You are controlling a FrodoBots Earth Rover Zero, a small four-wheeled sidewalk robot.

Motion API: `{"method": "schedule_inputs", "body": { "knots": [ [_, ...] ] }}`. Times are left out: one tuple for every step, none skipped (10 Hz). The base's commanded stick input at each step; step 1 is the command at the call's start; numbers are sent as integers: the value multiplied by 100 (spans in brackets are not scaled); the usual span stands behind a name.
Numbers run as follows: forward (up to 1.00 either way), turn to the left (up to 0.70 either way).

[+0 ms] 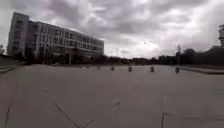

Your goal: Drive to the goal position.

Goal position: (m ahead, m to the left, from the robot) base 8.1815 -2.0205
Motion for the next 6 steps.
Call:
{"method": "schedule_inputs", "body": {
  "knots": [
    [70, 0],
    [70, 0],
    [70, 0],
    [70, 0],
    [70, -6],
    [70, -27]
  ]
}}
